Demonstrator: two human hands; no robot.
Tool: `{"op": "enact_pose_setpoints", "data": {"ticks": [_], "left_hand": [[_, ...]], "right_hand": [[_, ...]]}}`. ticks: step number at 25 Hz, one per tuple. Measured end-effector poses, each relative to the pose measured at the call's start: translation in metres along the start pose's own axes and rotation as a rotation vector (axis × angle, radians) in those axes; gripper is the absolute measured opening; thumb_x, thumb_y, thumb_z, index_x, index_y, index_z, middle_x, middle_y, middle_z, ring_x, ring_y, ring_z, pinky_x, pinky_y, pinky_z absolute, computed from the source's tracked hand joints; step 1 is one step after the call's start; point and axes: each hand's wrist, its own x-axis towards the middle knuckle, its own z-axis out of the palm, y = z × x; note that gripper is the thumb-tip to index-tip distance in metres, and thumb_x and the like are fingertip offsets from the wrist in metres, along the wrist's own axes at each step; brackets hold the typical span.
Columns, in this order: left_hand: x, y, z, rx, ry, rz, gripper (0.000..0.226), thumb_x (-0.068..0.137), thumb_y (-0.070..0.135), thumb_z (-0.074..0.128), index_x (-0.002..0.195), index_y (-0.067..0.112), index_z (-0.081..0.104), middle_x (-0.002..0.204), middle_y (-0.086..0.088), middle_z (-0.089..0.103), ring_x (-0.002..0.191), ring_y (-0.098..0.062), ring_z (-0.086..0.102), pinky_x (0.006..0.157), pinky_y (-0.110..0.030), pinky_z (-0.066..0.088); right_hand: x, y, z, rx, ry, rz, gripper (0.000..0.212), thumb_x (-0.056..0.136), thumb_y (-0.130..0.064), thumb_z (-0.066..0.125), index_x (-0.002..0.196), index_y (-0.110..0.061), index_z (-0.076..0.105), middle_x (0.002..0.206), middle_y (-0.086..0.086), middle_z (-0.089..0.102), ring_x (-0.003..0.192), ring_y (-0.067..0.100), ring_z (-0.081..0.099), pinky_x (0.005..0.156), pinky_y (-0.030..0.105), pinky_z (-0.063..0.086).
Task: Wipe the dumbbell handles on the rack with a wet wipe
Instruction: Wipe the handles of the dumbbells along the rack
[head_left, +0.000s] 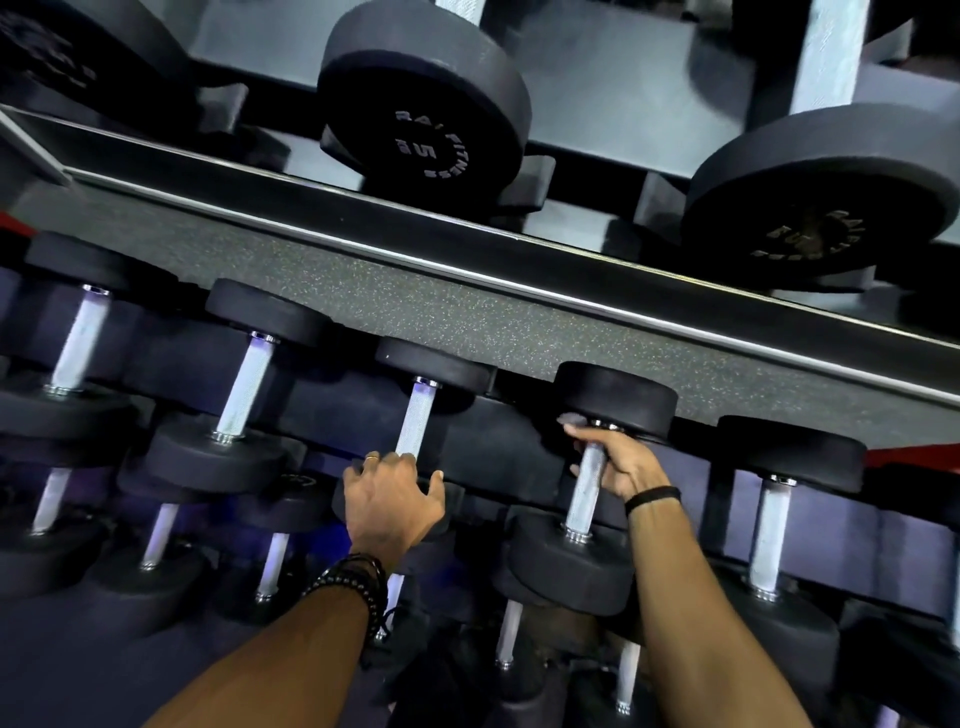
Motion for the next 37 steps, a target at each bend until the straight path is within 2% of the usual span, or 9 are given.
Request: {"op": "enact_pose_setpoints", "data": {"ticks": [6,9,11,16,22,26,29,32,37], "left_hand": [[-0.001,-0.002,0.003,-0.025,0.022,-0.001,0.046,0.081,0.06,0.054,0.078,0.017,0.069,0.078,0.0,0.068,0.087,-0.023,0.06,0.077,-0.04,0.041],[-0.001,-0.001,0.002,-0.025,0.009,-0.005,0.047,0.081,0.061,0.051,0.077,0.018,0.069,0.079,0.001,0.067,0.087,-0.023,0.06,0.077,-0.04,0.042],[-0.001,-0.002,0.002,-0.034,0.024,-0.005,0.047,0.081,0.061,0.051,0.076,0.018,0.068,0.078,0.001,0.067,0.086,-0.023,0.06,0.077,-0.04,0.042],[-0.001,-0.002,0.001,-0.043,0.024,-0.018,0.049,0.081,0.065,0.051,0.077,0.019,0.068,0.08,0.002,0.067,0.09,-0.023,0.059,0.079,-0.04,0.041],[-0.002,-0.001,0.0,-0.033,0.029,-0.021,0.05,0.081,0.066,0.051,0.079,0.019,0.068,0.082,0.001,0.068,0.091,-0.023,0.059,0.079,-0.04,0.041],[-0.001,-0.001,-0.001,-0.023,0.011,-0.013,0.052,0.082,0.067,0.048,0.083,0.019,0.068,0.085,0.001,0.068,0.094,-0.022,0.058,0.081,-0.04,0.04],[-0.002,-0.001,-0.001,-0.024,0.015,-0.014,0.052,0.082,0.067,0.048,0.084,0.019,0.068,0.087,0.001,0.069,0.094,-0.022,0.059,0.081,-0.04,0.04],[-0.002,-0.001,-0.001,-0.021,0.021,-0.015,0.052,0.083,0.067,0.048,0.085,0.019,0.068,0.088,0.002,0.068,0.095,-0.022,0.059,0.082,-0.041,0.04],[-0.003,-0.002,0.001,-0.012,0.027,0.006,0.052,0.082,0.068,0.048,0.081,0.02,0.067,0.085,0.002,0.068,0.093,-0.022,0.059,0.081,-0.041,0.04]], "right_hand": [[0.011,0.017,0.018,0.103,0.421,-0.233,0.023,0.066,-0.023,0.085,0.077,-0.016,0.066,0.068,0.001,0.061,0.064,0.015,0.054,0.059,0.028,0.047],[0.0,0.032,0.023,-0.421,0.859,-0.32,0.063,0.058,-0.062,0.081,0.086,-0.007,0.069,0.085,0.017,0.069,0.081,0.035,0.065,0.068,0.035,0.047],[-0.009,0.04,0.025,-0.556,1.004,-0.442,0.063,0.066,-0.059,0.078,0.092,-0.002,0.068,0.089,0.024,0.069,0.088,0.042,0.064,0.073,0.041,0.048],[-0.001,0.048,0.019,0.282,0.564,-0.556,0.008,0.081,-0.006,0.072,0.079,-0.009,0.065,0.071,0.004,0.065,0.073,0.016,0.058,0.073,0.038,0.053],[0.003,0.056,-0.008,0.593,0.137,-0.302,0.019,0.098,-0.015,0.048,0.109,-0.009,0.061,0.1,0.009,0.071,0.092,0.025,0.07,0.082,0.044,0.056],[0.013,0.042,-0.014,0.559,0.187,-0.117,0.015,0.096,-0.012,0.046,0.1,-0.01,0.061,0.094,0.01,0.069,0.087,0.028,0.069,0.078,0.045,0.055],[0.022,0.025,-0.009,0.401,0.618,-0.267,0.025,0.084,0.007,0.054,0.07,-0.014,0.052,0.069,0.004,0.055,0.073,0.022,0.055,0.055,0.03,0.052],[0.011,0.027,0.012,0.017,0.905,-0.371,0.018,0.077,0.007,0.057,0.069,-0.009,0.06,0.071,0.005,0.057,0.078,0.017,0.049,0.067,0.035,0.044],[0.003,0.02,0.012,-0.046,0.368,-0.255,0.008,0.078,0.004,0.068,0.079,-0.002,0.063,0.077,0.009,0.062,0.058,0.014,0.062,0.057,0.025,0.052]]}}
